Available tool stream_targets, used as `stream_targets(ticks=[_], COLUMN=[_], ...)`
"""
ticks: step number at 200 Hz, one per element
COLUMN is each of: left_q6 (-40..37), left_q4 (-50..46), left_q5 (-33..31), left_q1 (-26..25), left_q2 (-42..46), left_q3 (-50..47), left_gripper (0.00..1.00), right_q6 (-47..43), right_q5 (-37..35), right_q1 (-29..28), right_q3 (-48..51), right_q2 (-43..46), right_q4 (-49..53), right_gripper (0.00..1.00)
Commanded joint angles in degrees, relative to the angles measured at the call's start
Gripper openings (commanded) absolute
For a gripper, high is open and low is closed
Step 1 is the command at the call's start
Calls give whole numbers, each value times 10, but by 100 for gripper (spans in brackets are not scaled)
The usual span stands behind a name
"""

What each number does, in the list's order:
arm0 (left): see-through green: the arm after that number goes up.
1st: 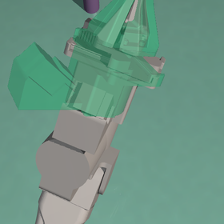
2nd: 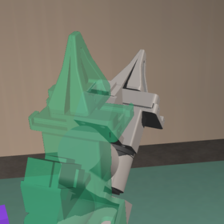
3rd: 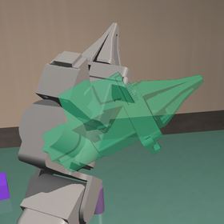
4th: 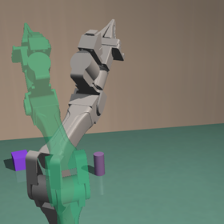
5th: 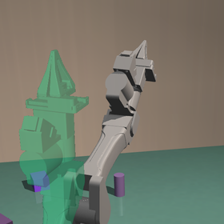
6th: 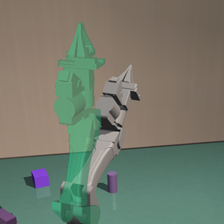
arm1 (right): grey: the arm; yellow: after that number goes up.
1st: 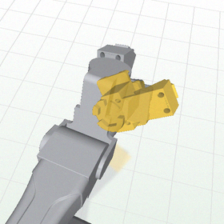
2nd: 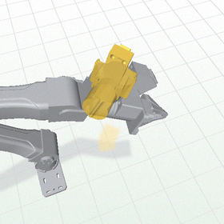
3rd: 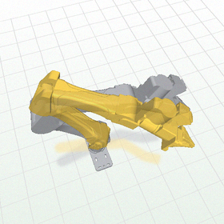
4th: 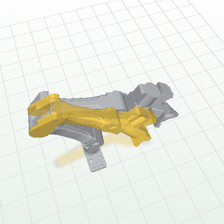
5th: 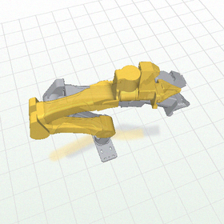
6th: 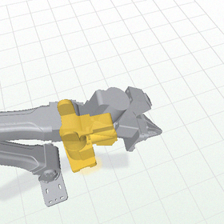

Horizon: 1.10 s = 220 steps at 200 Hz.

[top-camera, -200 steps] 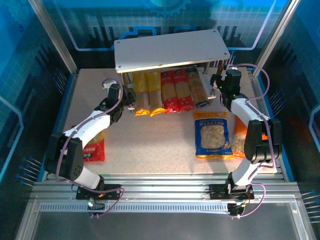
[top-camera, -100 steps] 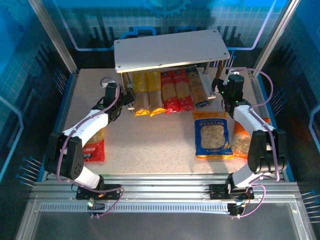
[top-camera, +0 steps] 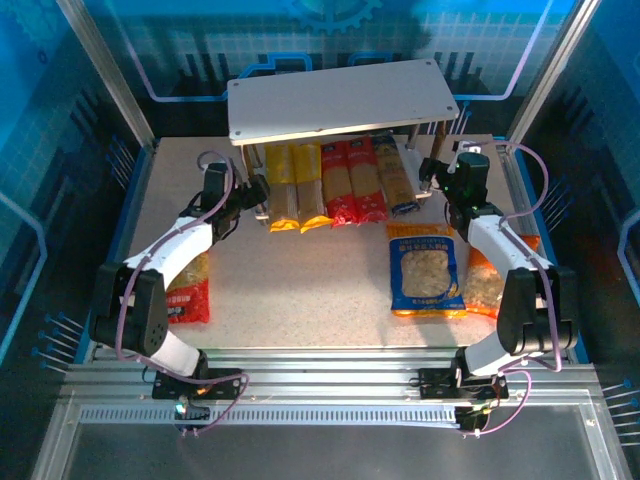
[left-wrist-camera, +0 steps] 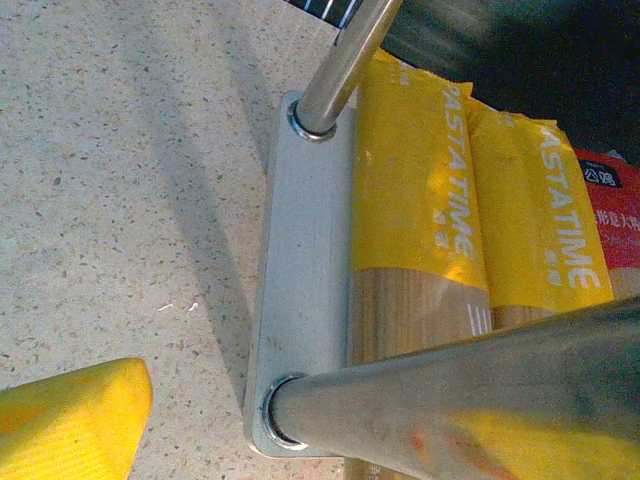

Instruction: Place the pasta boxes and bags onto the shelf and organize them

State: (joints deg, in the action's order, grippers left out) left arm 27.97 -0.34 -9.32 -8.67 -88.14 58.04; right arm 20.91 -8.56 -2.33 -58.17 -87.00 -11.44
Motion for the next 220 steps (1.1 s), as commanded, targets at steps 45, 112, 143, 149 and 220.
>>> stream_targets(ticks=[45,112,143,149,220], left_q6=[25,28,24,22,-8], left_q4=[17,43,42,41,10], left_q5=[-52,-36,-44,-47,-67], left_q1=[49,38,37,37,39], left_q2=[-39,-58,-57,-55,-23], left_q3=[23,26,26,26,37], left_gripper=[90,78,72,71,70], right_q6=[-17,-16,-9,-10,-2], right_q5=[-22,-7,3,4,25], right_q1=[-3,-6,-7,-7,-17], right_q3=[-73,-63,-25,-20,23], right_q2=[-100,-125,-93,-86,-23], right_q4=[-74,-143,-153,-152,-112], right_gripper=[70,9,5,5,2])
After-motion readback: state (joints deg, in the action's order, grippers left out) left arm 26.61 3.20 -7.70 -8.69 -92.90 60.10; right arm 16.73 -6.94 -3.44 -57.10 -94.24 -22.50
